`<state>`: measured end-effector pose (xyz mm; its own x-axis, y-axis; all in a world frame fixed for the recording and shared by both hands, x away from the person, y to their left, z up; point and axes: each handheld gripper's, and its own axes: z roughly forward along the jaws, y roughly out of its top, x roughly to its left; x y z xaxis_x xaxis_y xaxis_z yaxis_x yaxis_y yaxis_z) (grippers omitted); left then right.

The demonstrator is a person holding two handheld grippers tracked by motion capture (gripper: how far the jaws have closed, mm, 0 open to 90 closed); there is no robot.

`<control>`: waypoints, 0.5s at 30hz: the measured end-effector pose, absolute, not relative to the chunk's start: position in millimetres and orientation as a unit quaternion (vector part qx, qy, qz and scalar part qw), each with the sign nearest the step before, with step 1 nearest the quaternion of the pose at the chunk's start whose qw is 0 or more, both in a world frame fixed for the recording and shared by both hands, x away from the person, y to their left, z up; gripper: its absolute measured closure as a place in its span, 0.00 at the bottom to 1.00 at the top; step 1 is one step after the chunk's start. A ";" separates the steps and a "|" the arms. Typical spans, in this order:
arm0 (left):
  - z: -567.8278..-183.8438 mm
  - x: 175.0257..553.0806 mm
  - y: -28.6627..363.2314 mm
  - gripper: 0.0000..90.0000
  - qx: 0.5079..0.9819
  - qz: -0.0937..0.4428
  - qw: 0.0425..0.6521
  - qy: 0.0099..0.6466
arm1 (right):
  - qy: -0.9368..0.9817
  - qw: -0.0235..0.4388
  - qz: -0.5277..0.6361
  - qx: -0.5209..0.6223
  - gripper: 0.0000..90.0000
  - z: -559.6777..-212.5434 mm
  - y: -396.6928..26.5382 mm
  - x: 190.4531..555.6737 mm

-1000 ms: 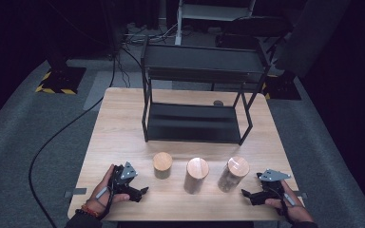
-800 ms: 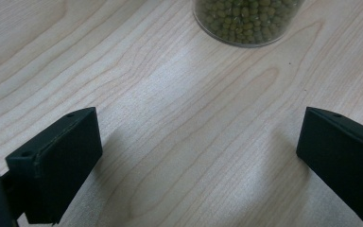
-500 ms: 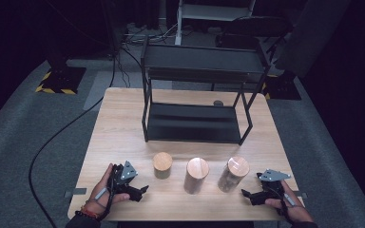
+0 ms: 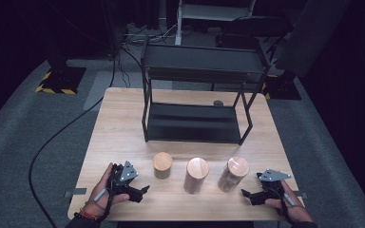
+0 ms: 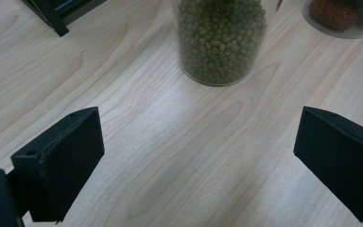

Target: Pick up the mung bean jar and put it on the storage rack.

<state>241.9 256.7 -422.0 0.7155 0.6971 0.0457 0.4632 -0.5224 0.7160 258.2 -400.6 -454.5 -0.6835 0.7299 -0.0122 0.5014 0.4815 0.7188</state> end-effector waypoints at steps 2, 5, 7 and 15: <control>-421.7 240.5 255.4 0.02 0.856 0.169 0.354 0.336 | 0.846 0.161 0.356 0.364 0.00 -454.5 -400.6 258.2; -420.5 238.7 253.8 0.02 0.853 0.172 0.357 0.339 | 0.846 0.161 0.356 0.364 0.00 -454.5 -400.6 258.2; -421.3 238.6 253.3 0.02 0.850 0.173 0.360 0.342 | 0.845 0.161 0.356 0.364 0.00 -454.5 -400.5 258.1; -422.3 242.7 250.9 0.02 0.848 0.167 0.366 0.344 | 0.845 0.161 0.356 0.365 0.00 -454.6 -400.4 257.8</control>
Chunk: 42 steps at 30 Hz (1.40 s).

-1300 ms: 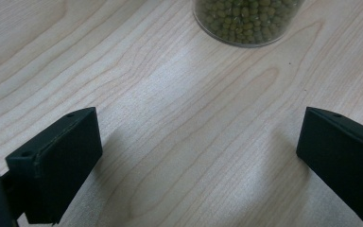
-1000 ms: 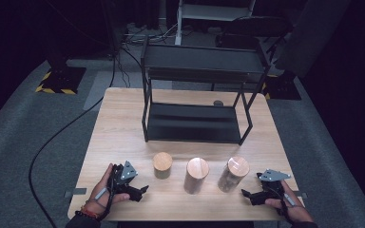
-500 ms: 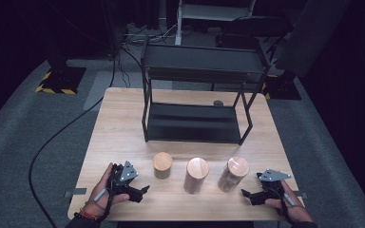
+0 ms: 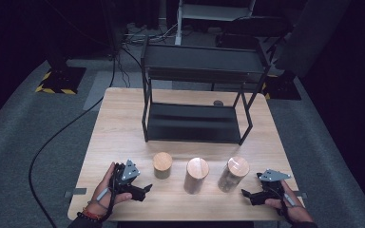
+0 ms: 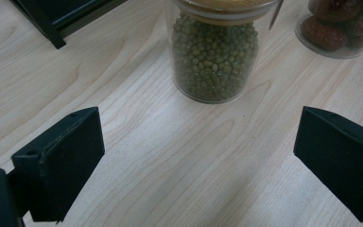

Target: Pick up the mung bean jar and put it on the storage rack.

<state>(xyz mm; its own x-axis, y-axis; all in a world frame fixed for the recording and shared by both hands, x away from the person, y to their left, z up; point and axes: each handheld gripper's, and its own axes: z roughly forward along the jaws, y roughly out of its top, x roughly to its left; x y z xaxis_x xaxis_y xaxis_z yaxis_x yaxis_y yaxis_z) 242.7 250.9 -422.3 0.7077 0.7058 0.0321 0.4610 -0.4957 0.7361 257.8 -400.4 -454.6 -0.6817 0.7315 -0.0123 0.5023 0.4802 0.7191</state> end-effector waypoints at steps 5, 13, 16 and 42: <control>-422.3 244.6 250.8 0.02 0.846 0.166 0.369 0.347 | 0.845 0.161 0.356 0.365 0.00 -454.6 -400.4 257.8; -422.2 249.8 245.3 0.02 0.848 0.169 0.368 0.343 | 0.845 0.161 0.356 0.365 0.00 -454.6 -400.4 257.8; -422.3 253.4 243.5 0.03 0.848 0.167 0.370 0.340 | 0.845 0.161 0.356 0.365 0.00 -454.6 -400.4 257.8; -420.7 276.3 230.4 0.03 0.841 0.149 0.393 0.341 | 0.845 0.161 0.355 0.365 0.00 -454.2 -400.2 257.7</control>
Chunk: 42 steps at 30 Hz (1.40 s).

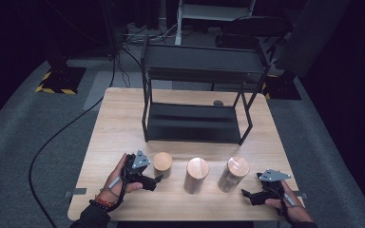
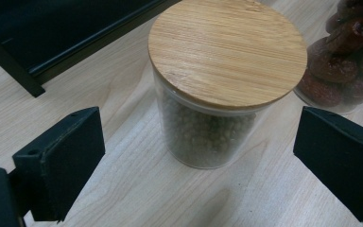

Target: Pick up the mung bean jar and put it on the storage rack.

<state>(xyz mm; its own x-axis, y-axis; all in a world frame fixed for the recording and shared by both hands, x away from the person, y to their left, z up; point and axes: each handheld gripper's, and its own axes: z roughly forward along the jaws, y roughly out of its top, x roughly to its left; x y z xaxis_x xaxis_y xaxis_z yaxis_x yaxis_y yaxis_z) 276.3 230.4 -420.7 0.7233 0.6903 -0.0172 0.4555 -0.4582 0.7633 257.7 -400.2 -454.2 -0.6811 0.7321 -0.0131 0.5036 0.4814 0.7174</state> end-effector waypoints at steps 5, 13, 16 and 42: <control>-421.5 279.4 228.1 0.03 0.841 0.148 0.390 0.344 | 0.845 0.161 0.355 0.365 0.00 -454.2 -400.2 257.7; -422.4 285.8 224.7 0.03 0.842 0.143 0.391 0.342 | 0.845 0.161 0.355 0.365 0.00 -454.2 -400.2 257.7; -422.4 287.4 223.5 0.03 0.842 0.143 0.391 0.342 | 0.845 0.161 0.355 0.365 0.00 -454.2 -400.2 257.7; -425.5 305.6 215.4 0.03 0.844 0.126 0.394 0.341 | 0.845 0.161 0.355 0.365 0.00 -454.2 -400.1 257.7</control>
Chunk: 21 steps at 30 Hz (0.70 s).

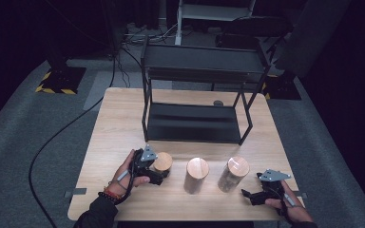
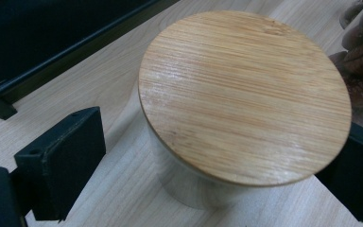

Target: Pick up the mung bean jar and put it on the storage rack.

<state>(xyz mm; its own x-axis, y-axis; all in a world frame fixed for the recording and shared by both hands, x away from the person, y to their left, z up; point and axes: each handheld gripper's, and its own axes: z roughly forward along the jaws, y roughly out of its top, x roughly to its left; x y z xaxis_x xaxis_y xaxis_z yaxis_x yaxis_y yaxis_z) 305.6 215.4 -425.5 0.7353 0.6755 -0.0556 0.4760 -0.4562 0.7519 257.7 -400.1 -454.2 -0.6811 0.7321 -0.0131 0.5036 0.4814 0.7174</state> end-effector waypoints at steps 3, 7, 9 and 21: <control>-425.9 308.1 213.5 0.04 0.844 0.124 0.395 0.340 | 0.845 0.161 0.355 0.365 0.00 -454.2 -400.2 257.7; -426.1 309.7 212.5 0.04 0.845 0.123 0.395 0.339 | 0.845 0.161 0.355 0.365 0.00 -454.3 -400.2 257.7; -426.5 311.1 212.1 0.04 0.844 0.121 0.397 0.340 | 0.845 0.161 0.355 0.365 0.00 -454.2 -400.2 257.7; -427.4 314.8 206.8 0.05 0.844 0.116 0.400 0.338 | 0.845 0.161 0.355 0.365 0.00 -454.2 -400.1 257.7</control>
<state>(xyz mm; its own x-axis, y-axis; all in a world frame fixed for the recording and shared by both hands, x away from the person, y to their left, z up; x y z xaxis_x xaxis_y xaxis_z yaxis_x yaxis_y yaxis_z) 314.8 206.8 -427.4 0.7454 0.6624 -0.0746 0.4774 -0.4524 0.7533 257.7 -400.1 -454.2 -0.6811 0.7321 -0.0130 0.5037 0.4814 0.7174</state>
